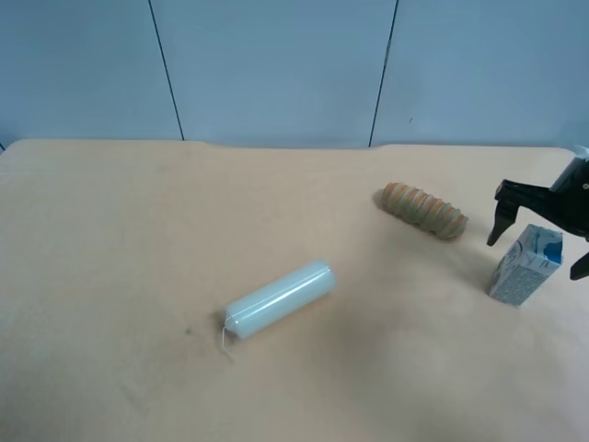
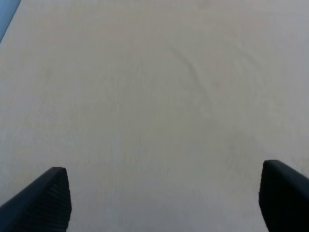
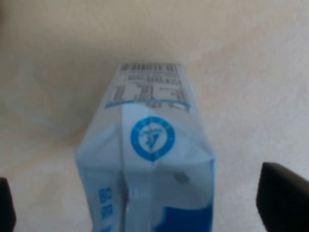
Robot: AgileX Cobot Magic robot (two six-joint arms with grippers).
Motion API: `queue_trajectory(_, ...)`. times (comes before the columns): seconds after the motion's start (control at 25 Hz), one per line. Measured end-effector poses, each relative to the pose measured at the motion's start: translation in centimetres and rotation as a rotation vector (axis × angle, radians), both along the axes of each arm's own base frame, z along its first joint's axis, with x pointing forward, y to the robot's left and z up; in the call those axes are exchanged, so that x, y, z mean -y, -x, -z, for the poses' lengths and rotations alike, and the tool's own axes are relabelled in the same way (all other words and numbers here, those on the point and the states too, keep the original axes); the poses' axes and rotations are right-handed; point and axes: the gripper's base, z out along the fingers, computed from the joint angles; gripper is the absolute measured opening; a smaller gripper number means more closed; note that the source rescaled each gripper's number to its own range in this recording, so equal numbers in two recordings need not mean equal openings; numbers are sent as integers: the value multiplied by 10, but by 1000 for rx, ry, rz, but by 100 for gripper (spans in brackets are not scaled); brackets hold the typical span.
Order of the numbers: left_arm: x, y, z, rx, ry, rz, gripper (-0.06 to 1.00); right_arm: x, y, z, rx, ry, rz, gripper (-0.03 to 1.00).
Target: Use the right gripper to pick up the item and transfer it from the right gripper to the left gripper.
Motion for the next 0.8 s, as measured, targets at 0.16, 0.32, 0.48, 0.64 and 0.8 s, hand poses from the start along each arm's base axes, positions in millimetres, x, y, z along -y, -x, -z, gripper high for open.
queue_trajectory(0.16,0,0,0,0,0,0,84,-1,9,14,13,8,7,100)
queue_trajectory(0.32,0,0,0,0,0,0,84,5,9,16,41,18,24,100)
queue_trajectory(0.48,0,0,0,0,0,0,84,10,8,19,30,19,18,100)
queue_trajectory(0.64,0,0,0,0,0,0,84,8,6,36,-23,-13,19,100)
queue_trajectory(0.8,0,0,0,0,0,0,84,8,3,40,-15,-30,25,100)
